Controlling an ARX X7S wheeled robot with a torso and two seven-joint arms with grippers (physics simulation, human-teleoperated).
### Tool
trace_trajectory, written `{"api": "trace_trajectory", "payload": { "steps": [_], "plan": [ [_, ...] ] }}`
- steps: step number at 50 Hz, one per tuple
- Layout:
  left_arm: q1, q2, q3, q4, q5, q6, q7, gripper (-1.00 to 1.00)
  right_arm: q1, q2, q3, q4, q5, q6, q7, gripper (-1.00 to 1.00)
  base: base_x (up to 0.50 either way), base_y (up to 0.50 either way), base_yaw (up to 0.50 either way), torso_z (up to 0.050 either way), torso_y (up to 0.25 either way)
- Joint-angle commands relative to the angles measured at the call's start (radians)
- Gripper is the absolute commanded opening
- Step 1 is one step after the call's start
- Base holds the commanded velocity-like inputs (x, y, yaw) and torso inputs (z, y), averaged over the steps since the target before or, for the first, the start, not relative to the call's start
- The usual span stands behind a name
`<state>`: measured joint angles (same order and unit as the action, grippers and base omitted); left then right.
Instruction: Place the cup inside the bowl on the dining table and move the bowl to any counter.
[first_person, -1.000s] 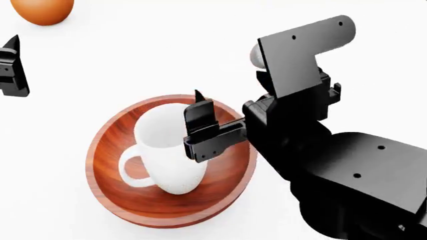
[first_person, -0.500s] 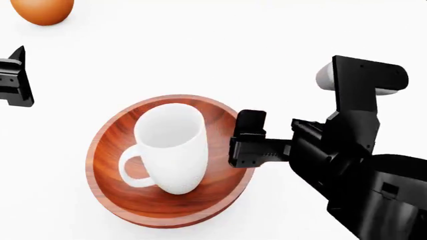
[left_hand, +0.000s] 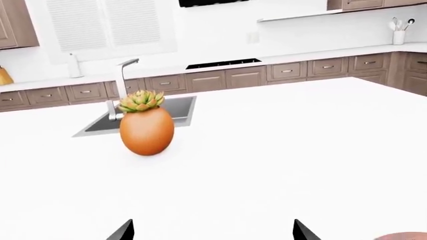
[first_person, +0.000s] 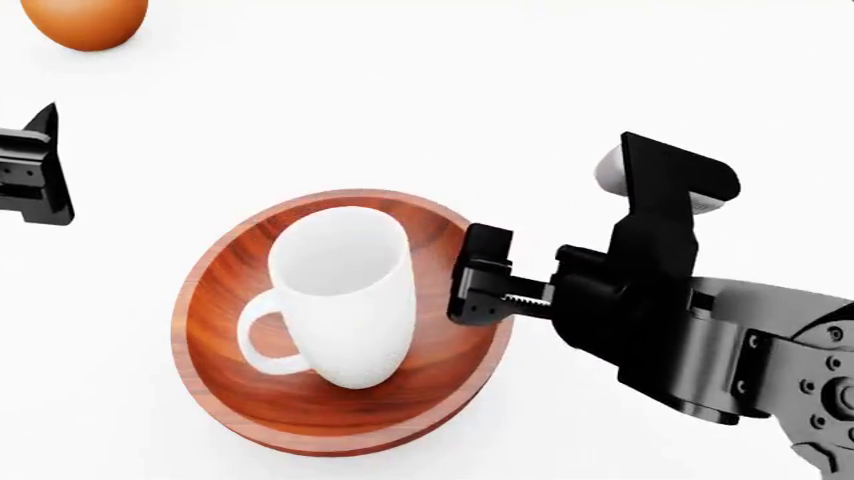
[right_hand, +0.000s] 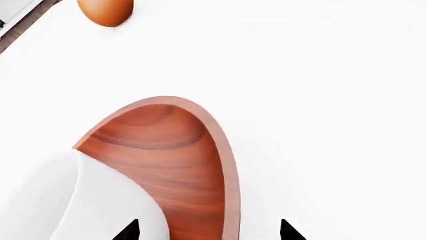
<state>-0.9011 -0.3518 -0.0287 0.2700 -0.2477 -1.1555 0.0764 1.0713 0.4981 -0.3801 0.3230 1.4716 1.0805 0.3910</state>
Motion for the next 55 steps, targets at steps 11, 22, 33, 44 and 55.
{"api": "trace_trajectory", "payload": {
  "steps": [11,22,33,44,55],
  "plan": [
    [0.027,-0.004,-0.031,0.005,-0.014,0.026,0.012,1.00,0.057,-0.074,-0.102,0.203,-0.156,-0.074,-0.172,1.00,0.00,0.00,0.00,0.000,0.000],
    [0.044,0.001,-0.035,0.016,-0.019,0.028,0.006,1.00,0.082,-0.093,-0.136,0.240,-0.183,-0.072,-0.204,1.00,0.00,0.00,0.00,0.000,0.000],
    [0.040,-0.019,-0.044,0.004,-0.028,0.032,0.020,1.00,0.071,-0.100,-0.145,0.258,-0.190,-0.084,-0.226,1.00,0.00,0.00,0.00,0.000,0.000],
    [0.037,-0.007,-0.032,0.003,-0.026,0.032,0.007,1.00,0.063,-0.102,-0.146,0.271,-0.192,-0.095,-0.233,1.00,0.00,0.00,0.00,0.000,0.000],
    [0.046,-0.011,-0.037,0.006,-0.032,0.035,0.008,1.00,0.059,-0.107,-0.145,0.273,-0.187,-0.101,-0.246,-1.00,0.00,0.00,0.00,0.000,0.000]
  ]
}}
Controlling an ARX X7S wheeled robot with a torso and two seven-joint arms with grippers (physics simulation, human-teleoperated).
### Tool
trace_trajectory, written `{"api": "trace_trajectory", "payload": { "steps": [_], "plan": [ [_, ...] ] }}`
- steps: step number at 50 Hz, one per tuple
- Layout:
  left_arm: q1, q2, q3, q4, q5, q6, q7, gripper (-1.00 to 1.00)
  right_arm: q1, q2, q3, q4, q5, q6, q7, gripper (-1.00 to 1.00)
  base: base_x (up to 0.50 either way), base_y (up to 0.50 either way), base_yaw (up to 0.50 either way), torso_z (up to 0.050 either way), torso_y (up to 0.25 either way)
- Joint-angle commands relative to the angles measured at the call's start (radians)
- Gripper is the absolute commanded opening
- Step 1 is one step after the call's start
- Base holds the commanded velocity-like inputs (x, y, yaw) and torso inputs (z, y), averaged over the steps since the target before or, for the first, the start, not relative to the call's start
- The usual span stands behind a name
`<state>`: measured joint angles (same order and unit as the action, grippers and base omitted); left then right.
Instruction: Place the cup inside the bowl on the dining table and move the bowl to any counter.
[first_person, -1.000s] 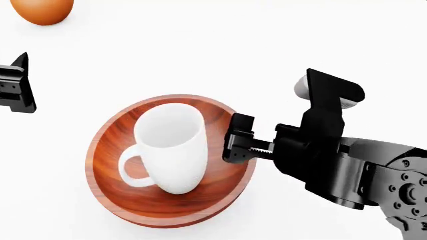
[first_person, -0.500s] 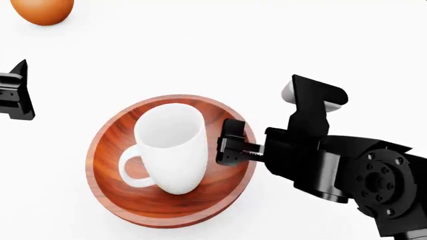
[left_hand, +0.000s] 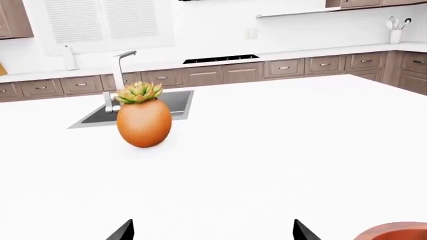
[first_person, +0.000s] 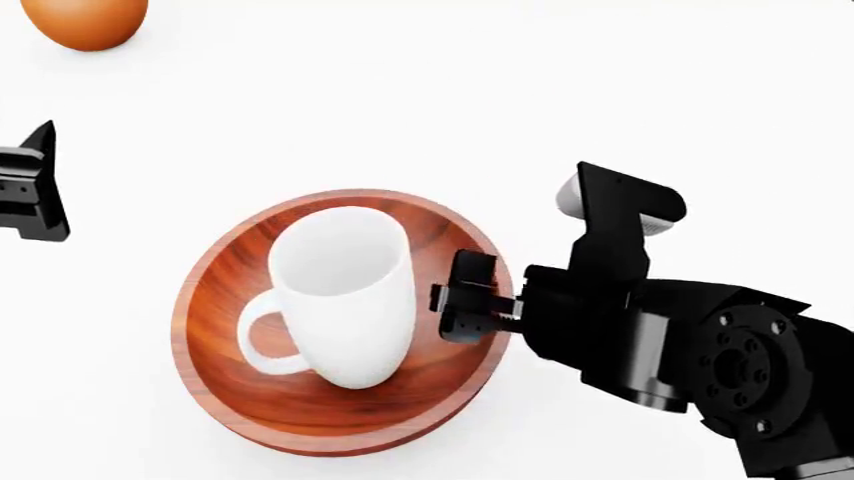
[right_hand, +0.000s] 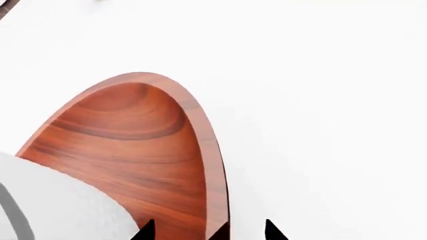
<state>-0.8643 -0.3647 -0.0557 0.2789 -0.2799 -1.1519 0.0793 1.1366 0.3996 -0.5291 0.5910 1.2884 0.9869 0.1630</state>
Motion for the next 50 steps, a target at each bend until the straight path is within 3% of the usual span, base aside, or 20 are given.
{"api": "trace_trajectory", "payload": {
  "steps": [1,26,37,45,50],
  "plan": [
    [0.009,0.000,-0.011,-0.002,0.000,0.031,0.006,1.00,-0.006,-0.009,0.003,0.005,-0.005,-0.008,-0.018,-1.00,0.00,0.00,0.00,0.000,0.000],
    [0.021,0.005,-0.004,-0.004,-0.008,0.040,0.001,1.00,-0.022,0.002,0.073,-0.003,0.031,-0.080,0.003,-1.00,0.00,0.00,0.00,0.000,0.000],
    [0.031,0.015,-0.002,-0.004,-0.009,0.044,-0.010,1.00,-0.115,0.038,0.247,-0.112,0.202,-0.125,0.105,-1.00,0.00,0.00,0.00,0.000,0.000],
    [0.049,0.016,-0.020,0.011,-0.025,0.034,-0.006,1.00,-0.292,0.034,0.438,-0.256,0.380,-0.228,0.168,-1.00,0.00,0.00,0.00,0.000,0.000],
    [0.072,0.019,-0.028,0.035,-0.030,0.024,-0.013,1.00,-0.353,0.065,0.447,-0.328,0.380,-0.228,0.200,-1.00,0.00,0.00,0.00,0.000,0.000]
  ]
}}
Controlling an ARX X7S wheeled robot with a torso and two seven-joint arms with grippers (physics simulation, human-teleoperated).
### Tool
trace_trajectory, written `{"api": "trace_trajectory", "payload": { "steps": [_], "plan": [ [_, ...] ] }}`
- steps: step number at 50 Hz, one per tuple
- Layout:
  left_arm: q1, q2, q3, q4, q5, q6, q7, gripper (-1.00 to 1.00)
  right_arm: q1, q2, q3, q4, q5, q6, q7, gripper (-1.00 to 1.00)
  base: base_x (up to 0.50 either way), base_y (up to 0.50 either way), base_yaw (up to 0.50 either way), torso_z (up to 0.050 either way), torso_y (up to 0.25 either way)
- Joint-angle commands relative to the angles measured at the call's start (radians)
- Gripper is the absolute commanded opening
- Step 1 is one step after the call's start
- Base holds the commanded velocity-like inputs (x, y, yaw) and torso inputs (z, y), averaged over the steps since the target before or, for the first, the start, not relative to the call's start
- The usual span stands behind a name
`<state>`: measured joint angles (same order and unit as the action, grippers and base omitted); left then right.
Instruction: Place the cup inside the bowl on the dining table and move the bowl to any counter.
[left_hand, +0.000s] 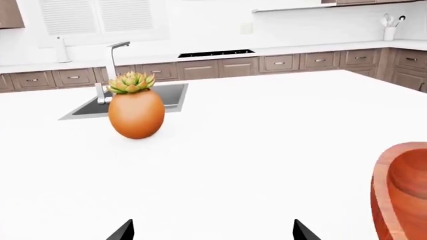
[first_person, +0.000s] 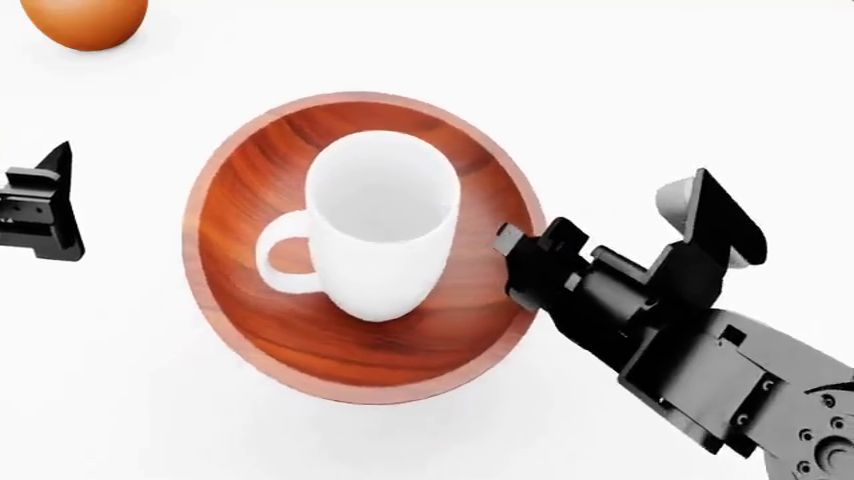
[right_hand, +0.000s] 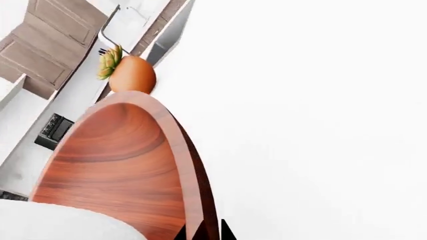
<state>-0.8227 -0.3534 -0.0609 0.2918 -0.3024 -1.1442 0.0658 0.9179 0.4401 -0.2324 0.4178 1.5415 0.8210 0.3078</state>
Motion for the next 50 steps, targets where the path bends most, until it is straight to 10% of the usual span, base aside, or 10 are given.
{"api": "trace_trajectory", "payload": {
  "steps": [1,17,50],
  "plan": [
    [0.038,0.006,-0.028,0.029,-0.009,0.014,0.000,1.00,-0.142,0.029,0.155,-0.164,0.130,-0.064,0.058,-1.00,0.00,0.00,0.00,0.000,0.000],
    [0.124,-0.011,-0.054,0.040,-0.007,0.040,-0.002,1.00,-0.195,0.251,0.160,-0.352,0.308,0.125,0.330,-1.00,0.00,0.00,0.00,0.000,0.001],
    [0.137,-0.010,-0.057,0.080,-0.028,0.021,-0.012,1.00,-0.206,0.257,0.206,-0.358,0.256,0.057,0.262,-1.00,0.00,-0.26,0.00,0.000,0.001]
  ]
}}
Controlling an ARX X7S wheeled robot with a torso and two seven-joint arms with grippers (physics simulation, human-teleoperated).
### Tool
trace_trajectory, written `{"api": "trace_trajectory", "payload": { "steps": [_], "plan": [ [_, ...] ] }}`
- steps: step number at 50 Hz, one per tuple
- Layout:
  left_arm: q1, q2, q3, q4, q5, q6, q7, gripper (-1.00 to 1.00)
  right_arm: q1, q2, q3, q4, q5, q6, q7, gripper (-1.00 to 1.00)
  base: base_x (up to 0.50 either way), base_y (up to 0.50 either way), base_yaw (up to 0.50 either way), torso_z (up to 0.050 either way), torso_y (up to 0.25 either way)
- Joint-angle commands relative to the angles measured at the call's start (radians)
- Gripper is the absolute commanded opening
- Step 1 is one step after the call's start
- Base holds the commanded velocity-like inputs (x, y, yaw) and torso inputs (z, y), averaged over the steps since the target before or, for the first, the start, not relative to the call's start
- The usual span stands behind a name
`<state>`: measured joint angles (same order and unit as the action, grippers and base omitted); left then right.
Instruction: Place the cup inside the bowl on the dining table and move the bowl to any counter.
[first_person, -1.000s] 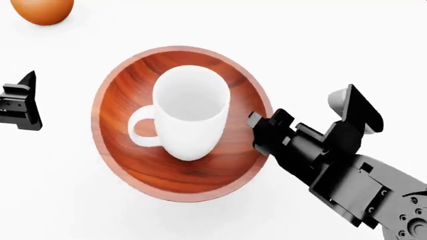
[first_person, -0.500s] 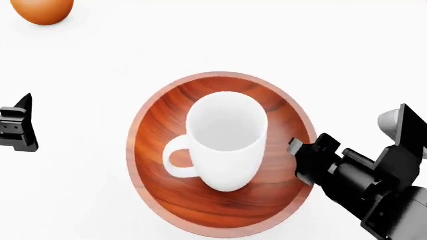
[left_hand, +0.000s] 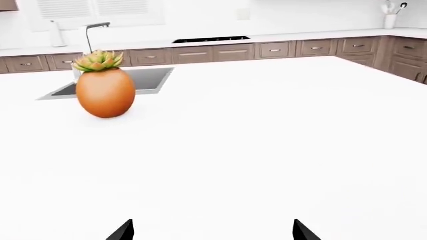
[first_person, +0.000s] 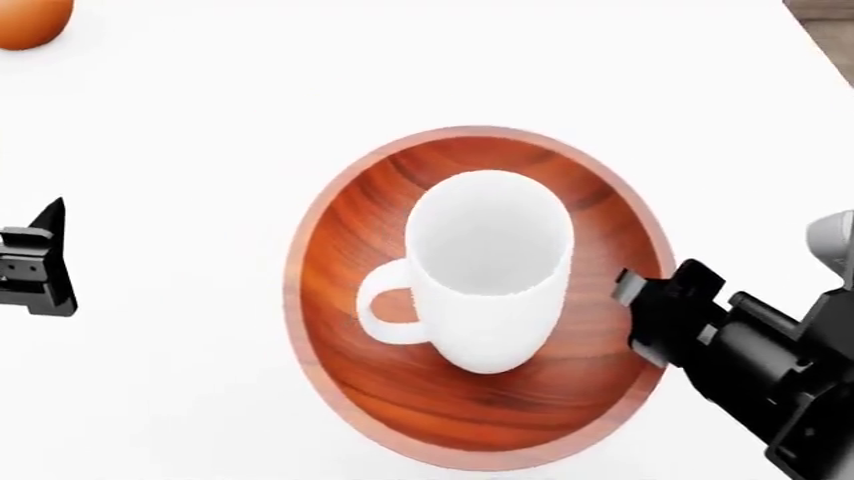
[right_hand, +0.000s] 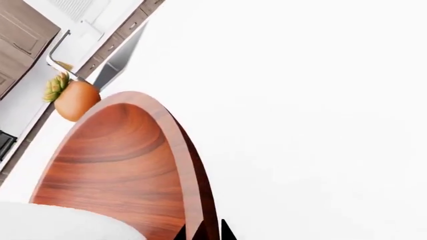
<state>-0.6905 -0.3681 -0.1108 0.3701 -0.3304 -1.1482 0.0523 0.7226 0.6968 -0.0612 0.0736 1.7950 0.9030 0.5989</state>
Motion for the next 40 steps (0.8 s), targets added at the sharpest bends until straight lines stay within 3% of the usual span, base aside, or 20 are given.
{"api": "trace_trajectory", "payload": {
  "steps": [1,40],
  "plan": [
    [0.004,0.004,-0.006,0.000,0.000,0.025,0.002,1.00,-0.012,0.002,0.035,-0.014,0.001,-0.025,-0.030,-1.00,0.00,-0.50,0.00,0.000,0.000],
    [0.000,0.007,-0.002,0.026,-0.019,0.007,-0.016,1.00,-0.068,0.011,0.066,-0.039,-0.003,-0.061,-0.054,-1.00,0.00,-0.50,0.00,0.000,0.001]
  ]
}}
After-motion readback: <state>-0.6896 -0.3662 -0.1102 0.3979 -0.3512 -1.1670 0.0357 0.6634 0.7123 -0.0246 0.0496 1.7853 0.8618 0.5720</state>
